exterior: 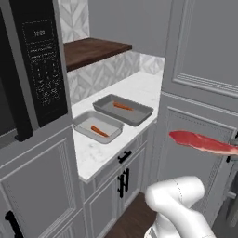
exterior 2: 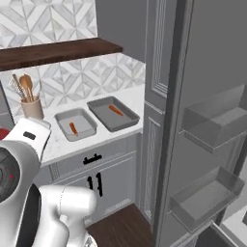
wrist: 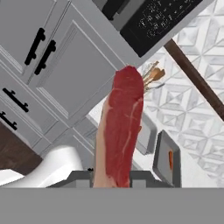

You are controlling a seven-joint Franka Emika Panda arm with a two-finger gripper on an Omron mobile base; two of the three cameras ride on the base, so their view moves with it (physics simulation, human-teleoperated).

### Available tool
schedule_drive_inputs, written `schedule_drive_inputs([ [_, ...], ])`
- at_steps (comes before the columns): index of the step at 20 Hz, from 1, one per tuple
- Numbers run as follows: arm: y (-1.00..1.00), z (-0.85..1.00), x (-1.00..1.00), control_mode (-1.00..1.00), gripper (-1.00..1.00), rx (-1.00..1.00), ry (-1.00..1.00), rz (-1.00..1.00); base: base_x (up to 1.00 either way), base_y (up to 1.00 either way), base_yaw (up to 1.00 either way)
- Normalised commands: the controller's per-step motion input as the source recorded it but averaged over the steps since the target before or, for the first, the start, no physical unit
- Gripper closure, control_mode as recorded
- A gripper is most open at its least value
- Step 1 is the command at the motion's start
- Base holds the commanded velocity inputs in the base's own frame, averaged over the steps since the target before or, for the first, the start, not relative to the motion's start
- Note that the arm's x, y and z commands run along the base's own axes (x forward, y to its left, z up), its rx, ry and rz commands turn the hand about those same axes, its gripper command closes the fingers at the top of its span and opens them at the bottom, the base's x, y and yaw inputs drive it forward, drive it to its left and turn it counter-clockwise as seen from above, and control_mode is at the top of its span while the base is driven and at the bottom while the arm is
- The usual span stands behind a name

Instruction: Place one carrot and one steak in each tupperware on the nearby counter, to pack two identical lunches.

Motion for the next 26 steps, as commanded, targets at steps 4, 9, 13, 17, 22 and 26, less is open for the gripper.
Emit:
schedule_drive_inputs([
  [4, 0.0, 0.0, 0.0, 1.0, 1.0, 0.0, 0.0, 0.0, 0.4, 0.35, 0.0],
  [9, 0.0, 0.0, 0.0, 1.0, 1.0, 0.0, 0.0, 0.0, 0.42, 0.19, 0.0],
  [13, 0.0, 0.0, 0.0, 1.0, 1.0, 0.0, 0.0, 0.0, 0.68, 0.01, 0.0],
  [17, 0.0, 0.0, 0.0, 1.0, 1.0, 0.0, 0.0, 0.0, 0.6, 0.0, 0.0],
  [22, -0.06, -0.03, 0.32, -1.0, 1.0, 0.04, 0.04, -0.05, 0.31, 0.0, -0.03],
  [26, -0.32, -0.4, 1.0, -1.0, 1.0, 0.15, 0.17, -0.23, 0.0, 0.0, 0.0],
])
